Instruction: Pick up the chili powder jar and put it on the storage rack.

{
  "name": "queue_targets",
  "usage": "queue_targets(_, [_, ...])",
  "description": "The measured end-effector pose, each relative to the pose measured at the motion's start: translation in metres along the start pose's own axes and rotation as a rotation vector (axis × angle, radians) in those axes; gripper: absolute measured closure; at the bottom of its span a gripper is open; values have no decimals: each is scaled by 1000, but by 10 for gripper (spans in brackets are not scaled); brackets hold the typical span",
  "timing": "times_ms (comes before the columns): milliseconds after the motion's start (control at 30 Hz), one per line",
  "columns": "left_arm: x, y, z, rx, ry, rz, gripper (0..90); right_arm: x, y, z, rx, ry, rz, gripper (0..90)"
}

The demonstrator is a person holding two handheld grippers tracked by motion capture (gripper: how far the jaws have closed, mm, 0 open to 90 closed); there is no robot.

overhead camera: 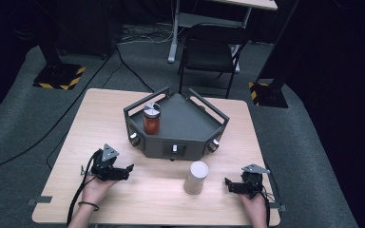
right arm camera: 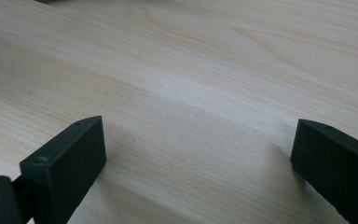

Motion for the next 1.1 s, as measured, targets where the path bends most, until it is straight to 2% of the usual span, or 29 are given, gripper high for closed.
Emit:
queue_targets(233, [-8,0,16,-9,39,-16,54,0,0,0,0,0,0,21])
queue_targets(433, [-15,1,21,-38,73,-37,56,0,0,0,0,0,0,21])
queue_targets(500, [-14,1,22,-42,64,-51,57,0,0,0,0,0,0,21])
queue_targets(667, [-13,-3,16,-105,63,-64,51,0,0,0,0,0,0,21])
queue_targets(1100, [-13,-3,16,-105,63,-63,48,0,0,0,0,0,0,21])
Point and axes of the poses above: each handheld gripper's, and its own axes: y roughly backward along the jaws, z roughly out of its underside, x roughly to its right, the point moved 5 cm from there along -y, roughly forward along the jaws, and after that the axes turned 10 degrees about z, right-handed, at the moved point
